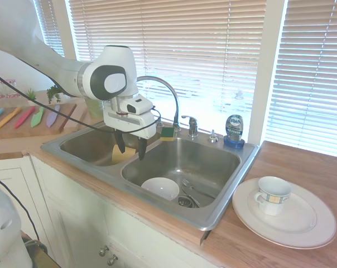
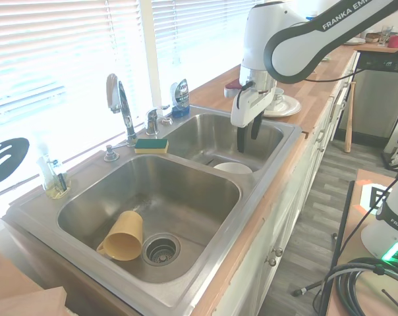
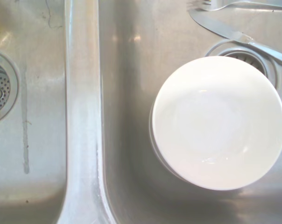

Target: Turn on the faucet

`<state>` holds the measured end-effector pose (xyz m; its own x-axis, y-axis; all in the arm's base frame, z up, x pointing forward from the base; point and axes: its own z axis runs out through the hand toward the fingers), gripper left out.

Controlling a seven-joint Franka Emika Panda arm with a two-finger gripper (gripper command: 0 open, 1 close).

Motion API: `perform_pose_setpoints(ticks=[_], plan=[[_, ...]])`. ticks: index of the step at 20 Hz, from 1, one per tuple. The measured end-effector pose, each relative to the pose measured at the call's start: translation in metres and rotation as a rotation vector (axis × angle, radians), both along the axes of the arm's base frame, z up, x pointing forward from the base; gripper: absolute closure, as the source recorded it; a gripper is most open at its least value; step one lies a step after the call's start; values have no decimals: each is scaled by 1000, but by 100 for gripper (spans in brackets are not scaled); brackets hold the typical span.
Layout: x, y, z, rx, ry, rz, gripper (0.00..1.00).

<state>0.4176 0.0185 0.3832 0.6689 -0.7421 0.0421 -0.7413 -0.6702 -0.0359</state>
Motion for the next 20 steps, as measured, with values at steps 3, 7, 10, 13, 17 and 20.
perform_pose_setpoints(ticks=[3,7,10,13,17,20], plan=[[1,0,-5,0,13,0,0],[2,-1,-6,0,4,0,100],[3,-1,-6,0,0,-2,100],[3,-4,-7,-1,2,-8,100],[3,-7,-7,-3,2,-17,100],[3,-9,-7,-5,2,-22,100]])
